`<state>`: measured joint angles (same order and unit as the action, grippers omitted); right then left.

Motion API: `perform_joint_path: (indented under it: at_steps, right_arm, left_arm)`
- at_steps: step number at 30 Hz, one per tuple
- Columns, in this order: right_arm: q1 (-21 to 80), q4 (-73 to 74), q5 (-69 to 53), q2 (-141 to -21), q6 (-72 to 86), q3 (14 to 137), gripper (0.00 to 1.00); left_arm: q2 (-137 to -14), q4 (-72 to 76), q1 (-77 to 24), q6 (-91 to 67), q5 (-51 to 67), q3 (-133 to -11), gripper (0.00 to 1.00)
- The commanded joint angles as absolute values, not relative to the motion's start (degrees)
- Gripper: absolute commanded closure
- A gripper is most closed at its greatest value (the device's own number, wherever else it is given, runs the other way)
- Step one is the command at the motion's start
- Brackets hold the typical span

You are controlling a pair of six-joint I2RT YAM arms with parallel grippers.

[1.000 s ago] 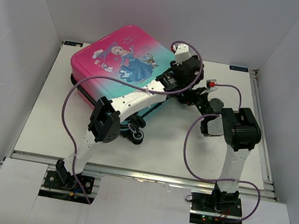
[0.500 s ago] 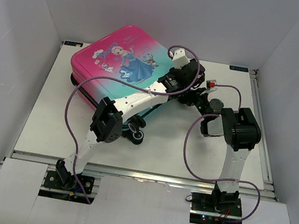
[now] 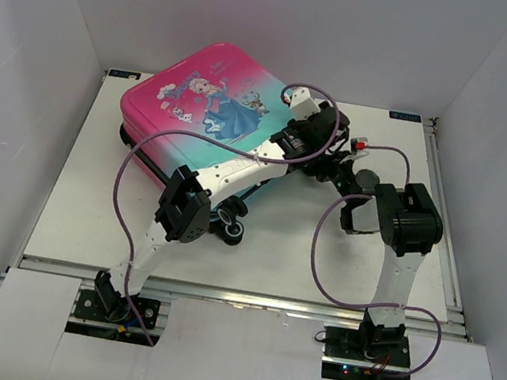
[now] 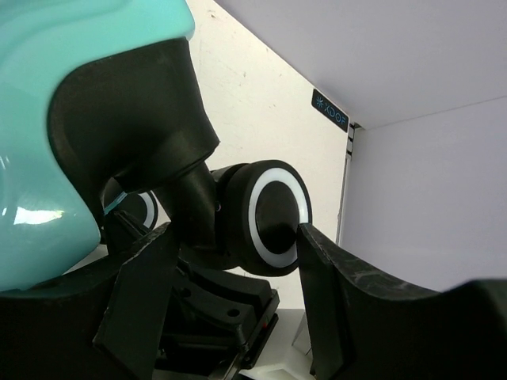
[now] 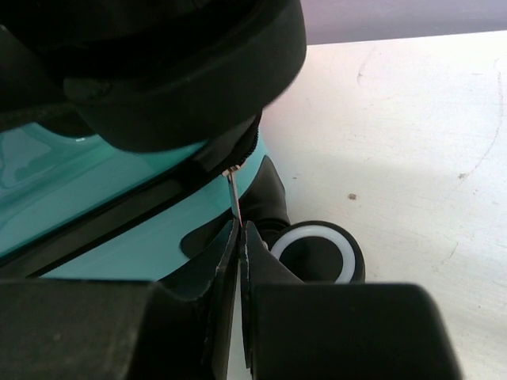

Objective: Pack the luggage

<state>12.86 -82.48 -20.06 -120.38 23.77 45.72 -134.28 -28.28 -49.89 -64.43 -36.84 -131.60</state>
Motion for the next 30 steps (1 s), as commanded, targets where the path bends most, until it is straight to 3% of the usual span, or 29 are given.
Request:
perform_joint_path:
  at_steps: [1, 5, 6, 20, 25, 30]
  right_arm:
    - [12.13, -108.11, -19.95, -120.59, 22.5, 42.9, 0.92]
    - [12.54, -108.11, -20.19, -120.44, 21.82, 42.35, 0.92]
    - [12.59, -108.11, -20.21, -120.39, 21.8, 42.19, 0.92]
    - [13.18, -108.02, -20.04, -117.16, 19.93, 37.68, 0.92]
    - [12.76, -107.46, -11.66, -112.53, 20.19, 32.58, 0.92]
    - [10.21, -102.33, -8.02, -112.17, 28.63, 36.33, 0.92]
  left_arm:
    - [-134.66, -26.5, -47.47, -65.9, -39.9, -127.16, 0.48]
    - [-134.12, -24.31, -47.46, -65.32, -39.64, -125.52, 0.93]
    - [-133.72, -24.15, -47.44, -65.41, -39.75, -124.93, 1.0]
    - [-118.58, -23.59, -47.37, -67.03, -49.65, -106.05, 1.0]
    - [-112.05, -24.17, -46.91, -68.78, -52.27, -97.46, 1.0]
    - [-106.49, -24.13, -46.76, -68.41, -53.69, -92.92, 1.0]
